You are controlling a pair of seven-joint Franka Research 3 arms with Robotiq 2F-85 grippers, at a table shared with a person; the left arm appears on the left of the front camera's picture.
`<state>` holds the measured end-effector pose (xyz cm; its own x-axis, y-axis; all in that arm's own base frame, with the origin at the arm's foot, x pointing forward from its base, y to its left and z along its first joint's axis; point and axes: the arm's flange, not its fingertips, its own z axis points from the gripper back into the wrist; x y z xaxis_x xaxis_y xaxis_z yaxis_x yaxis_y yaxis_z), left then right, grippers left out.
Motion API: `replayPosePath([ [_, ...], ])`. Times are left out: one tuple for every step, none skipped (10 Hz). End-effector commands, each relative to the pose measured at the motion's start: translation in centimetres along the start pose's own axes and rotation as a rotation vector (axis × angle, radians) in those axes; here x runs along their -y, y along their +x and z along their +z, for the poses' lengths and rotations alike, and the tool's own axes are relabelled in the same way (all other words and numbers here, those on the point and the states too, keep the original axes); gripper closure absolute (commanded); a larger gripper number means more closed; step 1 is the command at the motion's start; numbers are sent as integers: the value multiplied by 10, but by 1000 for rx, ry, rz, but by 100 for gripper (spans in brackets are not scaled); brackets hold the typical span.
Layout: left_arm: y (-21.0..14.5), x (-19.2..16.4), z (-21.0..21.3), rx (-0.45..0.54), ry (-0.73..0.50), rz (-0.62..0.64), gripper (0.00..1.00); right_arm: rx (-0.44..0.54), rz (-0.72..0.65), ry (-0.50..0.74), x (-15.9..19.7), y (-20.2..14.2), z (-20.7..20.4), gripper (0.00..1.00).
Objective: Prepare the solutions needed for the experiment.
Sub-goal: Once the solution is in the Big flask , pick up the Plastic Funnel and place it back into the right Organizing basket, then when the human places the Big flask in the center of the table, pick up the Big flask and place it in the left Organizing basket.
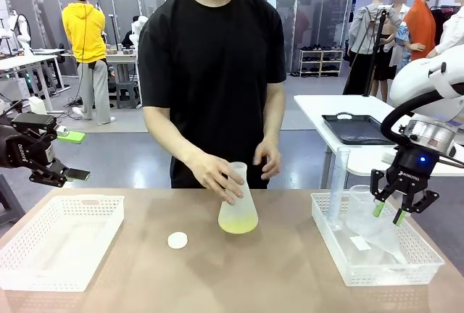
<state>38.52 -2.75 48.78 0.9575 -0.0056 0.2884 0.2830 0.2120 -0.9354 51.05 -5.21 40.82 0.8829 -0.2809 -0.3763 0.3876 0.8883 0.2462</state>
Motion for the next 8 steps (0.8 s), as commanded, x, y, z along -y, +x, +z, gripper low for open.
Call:
replayPosePath([
  [1,3,0,2,-18,-6,0,4,9,1,0,-2,1,56],
  [1,3,0,2,-18,-6,0,4,9,1,0,-2,1,56],
  [1,3,0,2,-18,-6,0,4,9,1,0,-2,1,56],
  [1,3,0,2,-18,-6,0,4,9,1,0,-2,1,56],
  [1,3,0,2,-18,-6,0,4,9,1,0,-2,1,56],
  [1,3,0,2,-18,-6,0,4,9,1,0,-2,1,56],
  [1,3,0,2,-18,-6,0,4,9,1,0,-2,1,56],
  [1,3,0,2,-18,-6,0,4,9,1,0,-2,1,56],
])
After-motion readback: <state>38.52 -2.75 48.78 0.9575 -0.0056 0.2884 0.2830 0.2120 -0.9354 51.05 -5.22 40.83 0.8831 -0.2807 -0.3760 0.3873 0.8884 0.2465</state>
